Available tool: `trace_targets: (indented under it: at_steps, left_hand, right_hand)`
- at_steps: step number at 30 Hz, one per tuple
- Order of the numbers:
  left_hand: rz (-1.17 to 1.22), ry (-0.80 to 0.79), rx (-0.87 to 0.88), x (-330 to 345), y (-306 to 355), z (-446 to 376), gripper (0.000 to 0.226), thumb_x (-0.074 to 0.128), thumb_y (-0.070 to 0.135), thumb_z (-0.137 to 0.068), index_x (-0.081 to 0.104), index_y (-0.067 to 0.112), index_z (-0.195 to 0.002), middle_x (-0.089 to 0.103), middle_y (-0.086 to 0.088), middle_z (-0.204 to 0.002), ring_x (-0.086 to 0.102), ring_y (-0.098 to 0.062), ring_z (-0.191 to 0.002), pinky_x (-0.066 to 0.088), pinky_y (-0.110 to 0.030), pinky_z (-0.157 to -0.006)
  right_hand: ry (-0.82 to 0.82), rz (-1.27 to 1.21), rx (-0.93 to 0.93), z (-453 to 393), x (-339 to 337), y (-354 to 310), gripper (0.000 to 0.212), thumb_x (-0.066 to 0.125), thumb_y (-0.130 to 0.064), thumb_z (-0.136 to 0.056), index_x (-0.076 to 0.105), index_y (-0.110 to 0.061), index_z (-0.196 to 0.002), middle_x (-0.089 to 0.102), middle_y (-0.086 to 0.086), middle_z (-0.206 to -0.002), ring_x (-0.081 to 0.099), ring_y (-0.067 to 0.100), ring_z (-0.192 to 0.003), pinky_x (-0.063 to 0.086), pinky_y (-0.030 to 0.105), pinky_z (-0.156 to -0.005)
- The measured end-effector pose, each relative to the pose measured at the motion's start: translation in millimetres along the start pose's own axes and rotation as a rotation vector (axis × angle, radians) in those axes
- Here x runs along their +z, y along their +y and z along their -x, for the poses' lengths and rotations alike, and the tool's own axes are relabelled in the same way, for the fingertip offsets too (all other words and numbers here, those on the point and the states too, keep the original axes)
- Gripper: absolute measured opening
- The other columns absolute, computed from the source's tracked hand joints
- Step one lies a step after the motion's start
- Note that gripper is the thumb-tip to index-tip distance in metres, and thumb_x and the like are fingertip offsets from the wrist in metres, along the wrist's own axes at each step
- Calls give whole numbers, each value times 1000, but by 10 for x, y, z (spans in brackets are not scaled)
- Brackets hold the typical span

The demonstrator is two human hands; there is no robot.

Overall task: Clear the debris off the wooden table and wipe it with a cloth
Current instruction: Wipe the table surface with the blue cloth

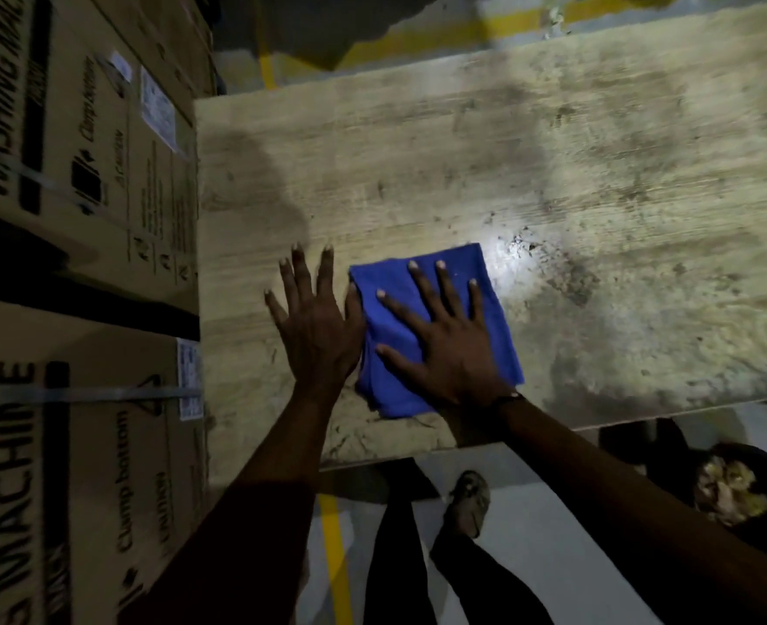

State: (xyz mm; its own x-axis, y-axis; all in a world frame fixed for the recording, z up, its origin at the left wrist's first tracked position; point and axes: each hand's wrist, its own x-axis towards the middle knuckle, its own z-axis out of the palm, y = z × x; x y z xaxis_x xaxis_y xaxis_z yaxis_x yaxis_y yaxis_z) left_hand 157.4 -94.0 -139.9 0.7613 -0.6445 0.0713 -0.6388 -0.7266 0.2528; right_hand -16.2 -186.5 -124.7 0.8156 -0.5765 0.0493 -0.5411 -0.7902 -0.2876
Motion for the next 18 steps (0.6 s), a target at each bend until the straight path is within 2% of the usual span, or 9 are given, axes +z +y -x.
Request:
trace_targets:
  at_steps: [2, 5, 9, 11, 14, 16, 18]
  left_hand:
    - [11, 30, -15, -2, 20, 13, 63, 39, 53, -107, 28, 33, -165, 14, -5, -176, 15, -27, -163, 13, -61, -128]
    - [4, 93, -10, 14, 40, 38, 61, 39, 56, -107, 32, 33, -164, 19, -5, -175, 17, -26, -162, 15, -60, -128]
    - [55, 18, -38, -13, 32, -9, 64, 37, 58, -105, 29, 36, -165, 15, -3, -176, 13, -27, -163, 9, -60, -127]
    - [31, 4, -37, -19, 32, -1, 66, 33, 60, -105, 26, 36, -166, 12, -3, -177, 10, -27, -163, 7, -60, -128]
    - [33, -26, -48, -40, 36, 10, 66, 32, 61, -105, 21, 38, -166, 8, -1, -177, 5, -25, -164, 5, -60, -129]
    - [35, -24, -52, -55, 45, 21, 66, 30, 62, -105, 22, 39, -166, 7, -1, -177, 5, -25, -164, 5, -61, -129]
    - [36, -7, -43, -56, 55, 41, 65, 30, 63, -106, 24, 38, -166, 9, -1, -177, 6, -25, -164, 6, -61, -129]
  right_hand:
    - [0, 25, 4, 159, -60, 158, 72, 43, -78, -98, 26, -51, -162, 4, -5, -178, -5, 27, -165, 5, 65, -128]
    - [41, 76, 78, -66, -103, 506, 72, 40, -79, -97, 27, -51, -162, 7, -4, -178, 0, 29, -165, 8, 65, -127]
    - [89, 79, 262, -381, -18, 497, 75, 37, -81, -96, 27, -48, -163, 10, 2, -178, 3, 36, -164, 4, 65, -126]
    - [80, 55, 214, -216, 30, 246, 76, 37, -80, -97, 25, -47, -164, 6, 4, -178, -1, 37, -164, 2, 67, -127]
    - [28, 4, 24, 402, 2, 31, 73, 42, -78, -98, 26, -49, -163, 4, -1, -178, -5, 30, -164, 4, 66, -127]
    - [52, 32, 23, 727, -59, 227, 71, 45, -77, -97, 31, -50, -161, 8, -4, -178, -1, 28, -165, 8, 64, -127]
    - [62, 71, 99, 826, -163, 617, 70, 43, -78, -96, 33, -51, -160, 11, -5, -177, 4, 28, -165, 13, 65, -127]
